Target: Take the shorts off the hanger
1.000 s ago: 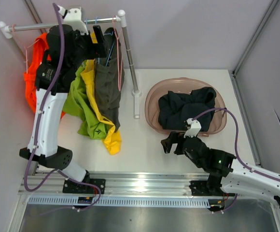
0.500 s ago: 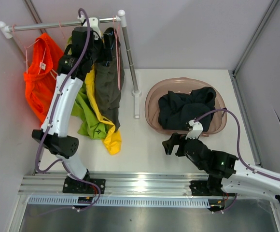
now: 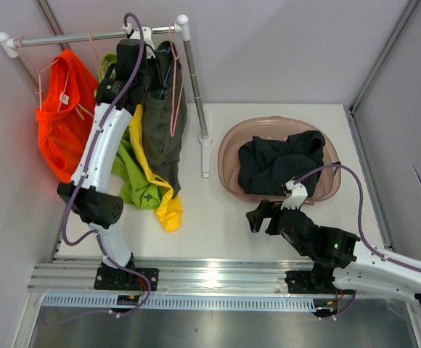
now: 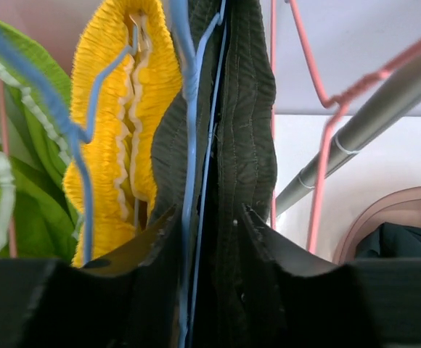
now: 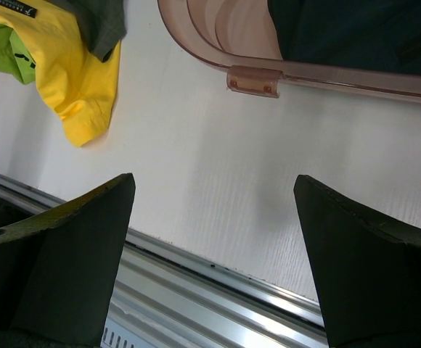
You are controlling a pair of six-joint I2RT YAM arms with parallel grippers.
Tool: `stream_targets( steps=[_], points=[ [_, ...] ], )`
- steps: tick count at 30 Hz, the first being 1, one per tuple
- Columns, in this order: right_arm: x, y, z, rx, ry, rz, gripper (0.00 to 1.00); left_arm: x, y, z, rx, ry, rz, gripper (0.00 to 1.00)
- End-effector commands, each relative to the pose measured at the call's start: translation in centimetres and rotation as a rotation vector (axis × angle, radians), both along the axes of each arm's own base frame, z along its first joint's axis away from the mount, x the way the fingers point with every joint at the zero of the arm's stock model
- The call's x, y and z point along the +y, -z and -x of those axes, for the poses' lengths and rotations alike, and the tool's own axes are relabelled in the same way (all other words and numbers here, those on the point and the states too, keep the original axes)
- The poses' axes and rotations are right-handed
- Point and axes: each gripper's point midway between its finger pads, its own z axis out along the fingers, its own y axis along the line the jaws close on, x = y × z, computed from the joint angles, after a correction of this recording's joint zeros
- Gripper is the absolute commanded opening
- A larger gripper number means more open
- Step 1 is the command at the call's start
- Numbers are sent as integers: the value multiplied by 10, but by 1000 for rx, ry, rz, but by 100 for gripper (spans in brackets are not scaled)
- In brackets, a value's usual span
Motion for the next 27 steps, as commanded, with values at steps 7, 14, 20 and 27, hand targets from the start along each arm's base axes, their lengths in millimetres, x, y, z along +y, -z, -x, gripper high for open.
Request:
stream_targets(
  steps=[7, 14, 20, 27],
  points=[
    [-9, -2, -4, -29, 42, 11, 97, 3, -9, -22, -36, -39, 22, 0],
    [-4, -5, -4, -40, 19, 4, 97, 11, -63, 3, -148, -45, 39, 0],
    [14, -30, -12, -129, -49, 31, 99, 22, -126, 52, -282, -37, 83, 0],
    [92, -131, -11, -297, -243, -25, 99, 32, -137, 98, -281, -48, 119, 0]
  ],
)
